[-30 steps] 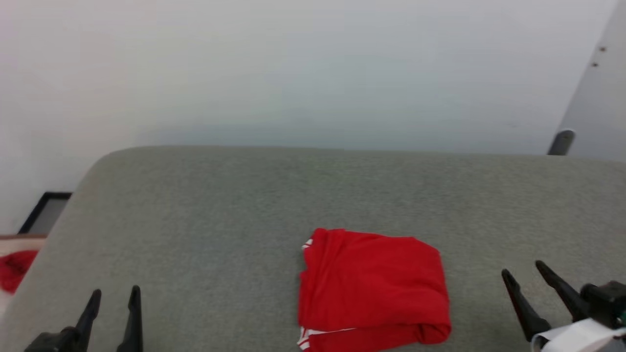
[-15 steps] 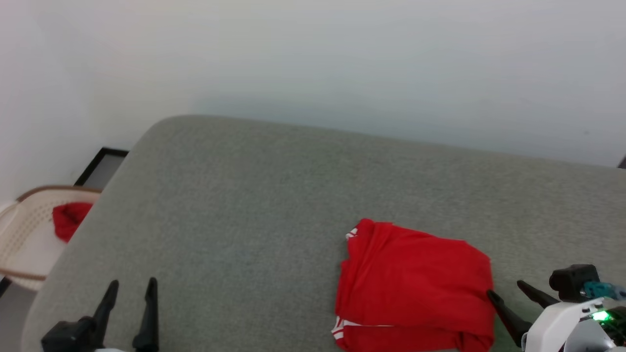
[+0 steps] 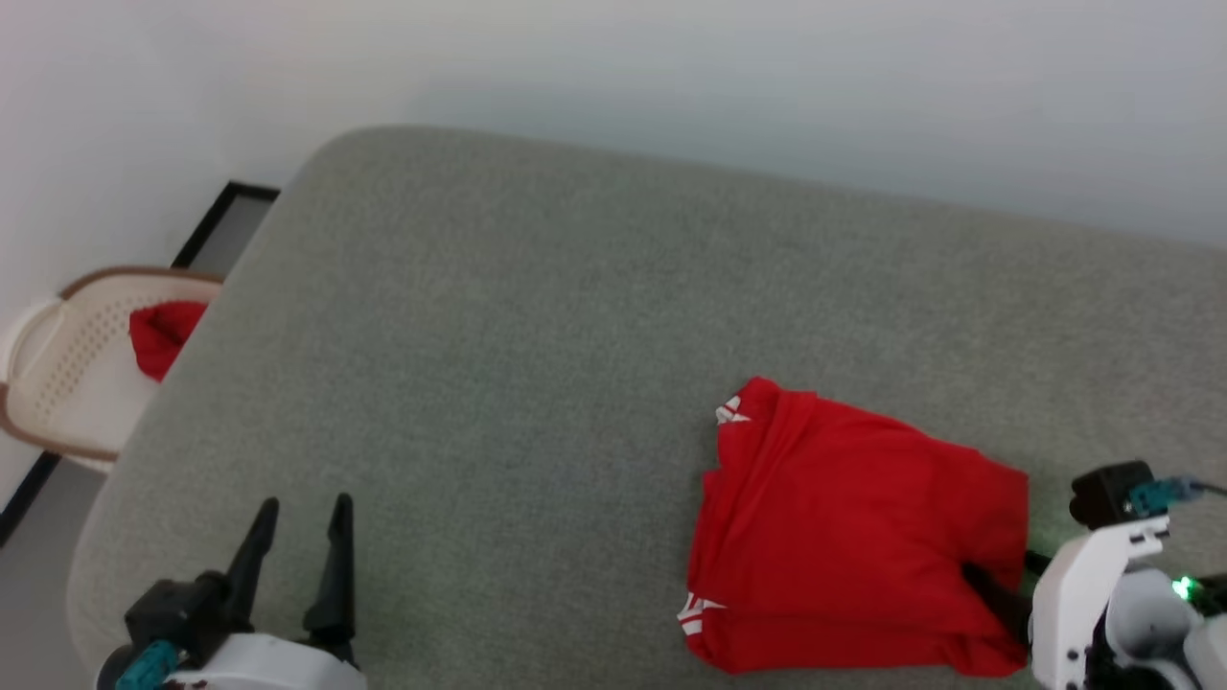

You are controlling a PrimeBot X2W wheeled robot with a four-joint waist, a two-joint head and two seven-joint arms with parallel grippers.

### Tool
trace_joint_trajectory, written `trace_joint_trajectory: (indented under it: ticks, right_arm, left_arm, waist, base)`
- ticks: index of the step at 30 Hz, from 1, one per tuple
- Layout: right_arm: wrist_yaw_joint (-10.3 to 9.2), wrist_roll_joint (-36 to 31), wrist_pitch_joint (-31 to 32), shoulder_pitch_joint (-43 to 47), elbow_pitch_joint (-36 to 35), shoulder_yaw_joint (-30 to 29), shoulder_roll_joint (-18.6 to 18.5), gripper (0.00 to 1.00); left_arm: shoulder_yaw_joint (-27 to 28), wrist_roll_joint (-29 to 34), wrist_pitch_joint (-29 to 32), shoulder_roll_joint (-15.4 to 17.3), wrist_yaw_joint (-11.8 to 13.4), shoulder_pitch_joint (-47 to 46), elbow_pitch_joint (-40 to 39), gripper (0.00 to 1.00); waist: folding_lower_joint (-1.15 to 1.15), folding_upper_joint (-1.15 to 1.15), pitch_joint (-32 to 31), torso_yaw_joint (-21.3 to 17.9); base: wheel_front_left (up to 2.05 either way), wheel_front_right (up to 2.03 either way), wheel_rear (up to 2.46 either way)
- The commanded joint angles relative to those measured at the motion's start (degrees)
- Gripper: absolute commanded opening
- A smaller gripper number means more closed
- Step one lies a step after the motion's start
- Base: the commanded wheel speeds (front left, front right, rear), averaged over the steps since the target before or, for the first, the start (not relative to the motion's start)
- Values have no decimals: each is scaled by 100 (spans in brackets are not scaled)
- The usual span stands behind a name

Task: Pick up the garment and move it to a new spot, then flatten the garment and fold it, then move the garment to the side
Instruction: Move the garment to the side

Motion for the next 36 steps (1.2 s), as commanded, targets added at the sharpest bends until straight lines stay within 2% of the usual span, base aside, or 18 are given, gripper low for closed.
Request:
trace_joint_trajectory:
  ticks: [1, 4, 5, 6, 7, 19, 36]
  right_arm:
    - [-4, 41, 129, -58, 132, -33, 71, 100]
    - [-5, 145, 448, -145, 386, -47, 267, 100]
    - [-5, 159, 530, -167, 440, -28, 323, 80]
    - [-4, 191, 606, -196, 469, 20, 359, 49]
    - [-4, 201, 706, -214, 514, 71, 365, 0]
    - [-4, 436, 887, -512, 240, 166, 174, 0]
    - [-4, 359, 955, -1105, -507, 632, -769, 0]
  left_arm:
    - [-17, -9, -32, -31, -35, -89, 32, 100]
    - [-32, 7, -48, -55, -61, -176, 104, 100]
    - [-36, 8, -51, -66, -73, -202, 127, 100]
    - [-36, 12, -58, -69, -82, -222, 152, 100]
    - [-38, 14, -66, -75, -85, -235, 172, 100]
    - [1, 41, -90, -102, -118, -284, 245, 100]
    - [-271, 174, -82, -23, -200, -533, 226, 100]
  waist:
    - [0, 0, 243, 104]
    - [0, 0, 328, 116]
    - [0, 0, 344, 118]
    - [0, 0, 356, 120]
    - [0, 0, 362, 122]
    - [0, 0, 302, -70]
    - [0, 0, 156, -583]
  base:
    - [0, 0, 0]
    - [0, 0, 0]
    - [0, 0, 0]
    - [0, 0, 0]
    - [0, 0, 0]
    - [0, 0, 0]
    - [0, 0, 0]
